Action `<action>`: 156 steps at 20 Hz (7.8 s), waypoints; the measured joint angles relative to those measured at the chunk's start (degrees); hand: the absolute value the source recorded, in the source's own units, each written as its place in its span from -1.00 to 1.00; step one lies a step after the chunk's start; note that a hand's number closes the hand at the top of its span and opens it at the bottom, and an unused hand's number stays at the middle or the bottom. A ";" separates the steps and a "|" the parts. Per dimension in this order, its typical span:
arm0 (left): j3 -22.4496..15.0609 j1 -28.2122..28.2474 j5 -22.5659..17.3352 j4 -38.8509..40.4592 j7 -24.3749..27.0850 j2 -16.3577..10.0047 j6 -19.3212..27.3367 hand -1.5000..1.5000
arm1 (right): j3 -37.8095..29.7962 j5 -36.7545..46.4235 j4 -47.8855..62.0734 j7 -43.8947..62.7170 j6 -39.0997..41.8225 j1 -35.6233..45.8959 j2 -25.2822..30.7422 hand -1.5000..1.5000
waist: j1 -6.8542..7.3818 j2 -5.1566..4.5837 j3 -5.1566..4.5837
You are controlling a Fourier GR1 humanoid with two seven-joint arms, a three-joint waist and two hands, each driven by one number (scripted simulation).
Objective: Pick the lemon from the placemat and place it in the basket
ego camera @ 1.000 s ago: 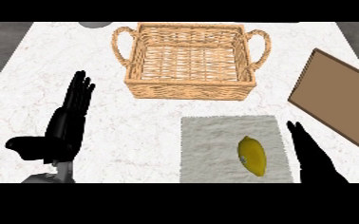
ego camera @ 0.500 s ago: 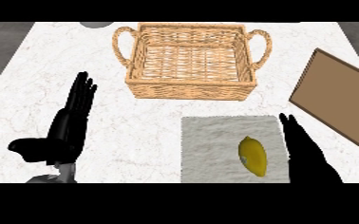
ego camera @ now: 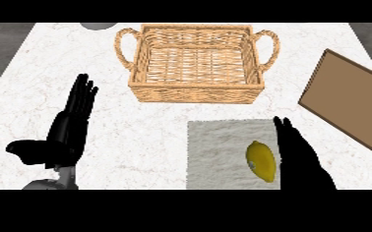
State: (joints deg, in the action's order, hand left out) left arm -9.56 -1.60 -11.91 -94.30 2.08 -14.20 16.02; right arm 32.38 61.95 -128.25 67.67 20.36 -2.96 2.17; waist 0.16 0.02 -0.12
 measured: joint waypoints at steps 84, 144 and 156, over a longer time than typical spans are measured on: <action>0.97 -3.87 8.43 -1.09 -4.45 9.27 -7.78 0.00 | 19.83 -6.90 48.14 -9.11 -25.49 32.43 -1.84 1.00 | 8.14 -1.28 0.22; 6.21 1.26 8.66 -3.51 -4.05 8.76 -6.82 0.00 | 4.06 -8.19 58.74 -8.98 -39.60 49.73 -1.89 1.00 | 0.28 0.00 0.12; 7.43 -0.10 8.89 -1.55 -3.45 8.91 -7.83 0.00 | -2.69 -9.06 62.89 -12.92 -45.19 46.07 -2.18 -1.00 | 0.31 0.44 0.14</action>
State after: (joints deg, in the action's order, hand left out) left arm -2.13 -1.71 -3.01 -95.85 -1.36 -5.29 8.19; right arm 29.69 52.89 -65.36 54.75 -24.83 43.11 -0.01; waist 0.47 0.46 0.02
